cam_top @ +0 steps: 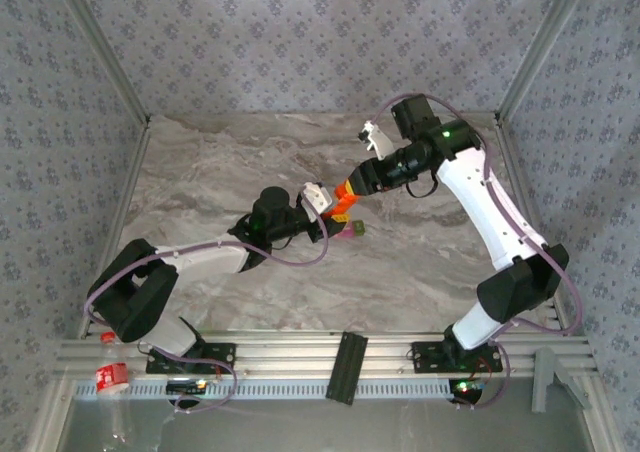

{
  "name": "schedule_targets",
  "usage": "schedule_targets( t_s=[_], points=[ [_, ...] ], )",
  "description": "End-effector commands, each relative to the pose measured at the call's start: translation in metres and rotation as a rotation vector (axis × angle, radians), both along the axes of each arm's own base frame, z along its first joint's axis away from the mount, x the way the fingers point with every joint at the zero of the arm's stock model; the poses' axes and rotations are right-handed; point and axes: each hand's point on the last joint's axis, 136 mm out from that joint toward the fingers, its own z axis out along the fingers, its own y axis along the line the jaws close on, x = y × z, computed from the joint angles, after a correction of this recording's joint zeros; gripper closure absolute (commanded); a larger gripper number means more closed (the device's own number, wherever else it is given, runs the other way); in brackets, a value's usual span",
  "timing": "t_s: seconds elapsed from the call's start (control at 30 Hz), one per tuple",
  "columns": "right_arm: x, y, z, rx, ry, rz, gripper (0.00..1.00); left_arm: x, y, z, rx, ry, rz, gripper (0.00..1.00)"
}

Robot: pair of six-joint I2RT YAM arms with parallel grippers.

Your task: Sort the pills into containers

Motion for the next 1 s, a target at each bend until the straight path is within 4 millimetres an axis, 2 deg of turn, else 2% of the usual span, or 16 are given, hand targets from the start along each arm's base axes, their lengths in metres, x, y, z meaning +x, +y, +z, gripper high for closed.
schedule_targets(
  t_s=[0.0, 0.53, 0.97],
  points=[
    [-0.007, 0.003, 0.003, 0.005, 0.01, 0.045, 0.57, -0.006, 0.0, 0.016, -0.02, -0.047, -0.036, 1.0],
    [-0.009, 0.001, -0.022, -0.012, 0.076, 0.055, 0.59, -0.01, 0.003, 0.026, -0.019, -0.074, -0.045, 1.0],
    [-0.022, 0.009, -0.025, 0.045, 0.099, 0.133, 0.6, -0.019, 0.001, 0.033, -0.009, -0.108, -0.096, 1.0]
  ],
)
